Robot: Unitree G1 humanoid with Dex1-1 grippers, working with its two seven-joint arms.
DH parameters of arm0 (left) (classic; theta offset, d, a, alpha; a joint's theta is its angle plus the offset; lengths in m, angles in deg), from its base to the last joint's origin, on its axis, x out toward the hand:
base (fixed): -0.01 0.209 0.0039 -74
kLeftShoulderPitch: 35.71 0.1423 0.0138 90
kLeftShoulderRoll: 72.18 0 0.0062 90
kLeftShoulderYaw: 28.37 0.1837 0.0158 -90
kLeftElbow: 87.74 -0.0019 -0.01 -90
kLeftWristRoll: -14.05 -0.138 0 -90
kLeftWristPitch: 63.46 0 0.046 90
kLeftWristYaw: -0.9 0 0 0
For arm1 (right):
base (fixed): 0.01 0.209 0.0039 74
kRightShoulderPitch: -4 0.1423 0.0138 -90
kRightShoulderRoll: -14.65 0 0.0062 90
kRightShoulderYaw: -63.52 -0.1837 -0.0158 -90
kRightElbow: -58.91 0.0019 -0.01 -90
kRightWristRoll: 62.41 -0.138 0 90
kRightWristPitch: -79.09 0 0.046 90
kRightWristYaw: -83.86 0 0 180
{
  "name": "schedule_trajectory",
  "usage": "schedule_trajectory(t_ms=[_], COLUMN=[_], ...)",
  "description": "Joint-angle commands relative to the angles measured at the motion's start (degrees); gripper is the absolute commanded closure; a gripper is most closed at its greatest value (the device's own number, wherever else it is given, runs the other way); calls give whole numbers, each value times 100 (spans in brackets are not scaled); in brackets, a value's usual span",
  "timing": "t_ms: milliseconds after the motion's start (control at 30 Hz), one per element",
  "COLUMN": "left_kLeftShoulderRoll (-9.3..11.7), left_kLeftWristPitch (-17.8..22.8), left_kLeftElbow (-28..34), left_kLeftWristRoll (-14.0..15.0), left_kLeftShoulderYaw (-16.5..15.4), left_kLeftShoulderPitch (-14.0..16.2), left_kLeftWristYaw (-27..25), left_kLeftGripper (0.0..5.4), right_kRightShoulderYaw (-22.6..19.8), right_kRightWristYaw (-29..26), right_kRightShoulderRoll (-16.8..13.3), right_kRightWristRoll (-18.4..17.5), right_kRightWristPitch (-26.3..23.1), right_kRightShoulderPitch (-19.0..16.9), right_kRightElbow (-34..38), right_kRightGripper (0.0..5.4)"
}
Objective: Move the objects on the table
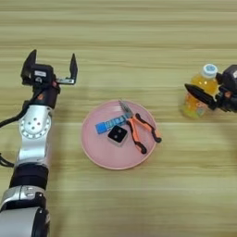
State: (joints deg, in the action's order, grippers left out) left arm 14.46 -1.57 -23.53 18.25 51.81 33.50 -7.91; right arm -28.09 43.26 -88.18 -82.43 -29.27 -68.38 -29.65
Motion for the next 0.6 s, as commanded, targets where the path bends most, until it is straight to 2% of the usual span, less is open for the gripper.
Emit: schedule_trajectory(t_ms=[33, 133, 200, 400, 600], left_kLeftShoulderRoll=[225, 339, 434, 784, 1039], left_kLeftWristPitch=[252, 454, 789, 1737, 2241], left_kLeftElbow=[334, 628, 956, 1747, 2108], left_kLeftWristRoll=[298, 555, 921, 1703, 2049], left_kLeftShoulderYaw=[-5, 58, 165, 455, 628], left_kLeftShoulderPitch=[-74, -44, 10, 124, 170], left_kLeftWristYaw=[-415, -836, -1380, -2740, -3681], left_kLeftGripper=[0, 0, 0, 0, 0], right_kRightShoulderYaw=[108, 184, 250, 453, 565], right_kRightWristYaw=[-81, -124, -174, -312, -438], right_kRightShoulderRoll=[24, 25, 28, 78, 96], right_kRightWristRoll=[86, 112, 124, 131, 91], right_kRightWristPitch=[-1, -33, -70, -225, -463], right_kRightShoulderPitch=[508, 684, 804, 1142, 1445], right_kRightElbow=[-74, -85, -63, -36, 167], right_kRightGripper=[187, 187, 187, 187, 187])
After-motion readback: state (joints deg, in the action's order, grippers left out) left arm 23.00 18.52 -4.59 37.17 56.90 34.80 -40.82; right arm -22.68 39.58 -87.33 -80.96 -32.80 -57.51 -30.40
